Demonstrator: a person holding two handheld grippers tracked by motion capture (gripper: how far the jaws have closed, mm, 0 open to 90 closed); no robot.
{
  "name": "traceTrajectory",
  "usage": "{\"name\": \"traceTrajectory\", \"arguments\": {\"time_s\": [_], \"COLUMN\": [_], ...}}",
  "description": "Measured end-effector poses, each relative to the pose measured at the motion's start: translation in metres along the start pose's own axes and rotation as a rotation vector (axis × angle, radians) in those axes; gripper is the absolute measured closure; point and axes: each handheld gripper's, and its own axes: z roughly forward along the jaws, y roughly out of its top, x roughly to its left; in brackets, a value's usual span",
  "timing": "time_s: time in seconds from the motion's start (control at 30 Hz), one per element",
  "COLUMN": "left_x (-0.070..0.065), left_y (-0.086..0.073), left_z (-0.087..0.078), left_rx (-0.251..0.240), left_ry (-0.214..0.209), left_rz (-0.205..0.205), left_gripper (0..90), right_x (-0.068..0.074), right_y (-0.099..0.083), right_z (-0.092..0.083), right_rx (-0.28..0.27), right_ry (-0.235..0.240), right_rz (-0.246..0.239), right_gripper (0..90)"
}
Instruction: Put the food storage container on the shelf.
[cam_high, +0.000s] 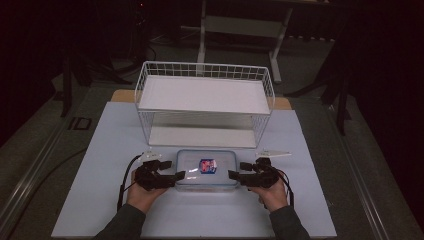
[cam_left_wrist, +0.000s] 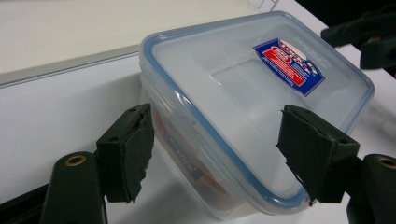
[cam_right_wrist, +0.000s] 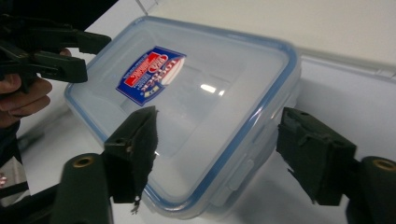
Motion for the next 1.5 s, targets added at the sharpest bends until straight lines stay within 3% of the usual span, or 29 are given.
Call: {"name": "traceTrajectory", "arguments": {"time_s": [0.1,0.3,0.43,0.67,0.83,0.93,1.33,1.47,1.5], "left_x": [0.004,0.010,0.011,0.017,0.020,0.024,0.024,0.025,0.027], "left_y": [0.000,-0.001,-0.001,0.001,0.000,0.000,0.000,0.001,0.002], "left_z": [0.001,0.008,0.012,0.017,0.017,0.020,0.019,0.018,0.014], "left_rx": [0.008,0.021,0.028,0.044,0.055,0.073,0.079,0.086,0.088], "left_ry": [-0.031,-0.095,-0.123,-0.161,-0.178,-0.219,-0.216,-0.221,-0.233], "left_rz": [-0.029,-0.087,-0.113,-0.188,-0.216,-0.261,-0.273,-0.299,-0.335], "left_gripper": [26.9,24.2,22.9,21.5,23.1,23.9,25.0,29.3,33.3], "right_x": [-0.002,-0.007,-0.010,-0.018,-0.029,-0.031,-0.035,-0.036,-0.036], "right_y": [-0.001,0.000,0.000,-0.003,-0.007,-0.008,-0.009,-0.009,-0.009], "right_z": [0.007,0.006,0.007,0.017,0.017,0.018,0.020,0.018,0.016], "right_rx": [0.023,-0.002,-0.003,0.042,0.055,0.055,0.047,0.064,0.062], "right_ry": [0.021,0.057,0.019,0.087,0.164,0.186,0.210,0.222,0.227], "right_rz": [0.032,0.079,0.086,0.175,0.270,0.292,0.326,0.345,0.346], "right_gripper": [23.9,24.3,22.0,23.5,28.2,28.4,29.8,33.6,35.8]}}
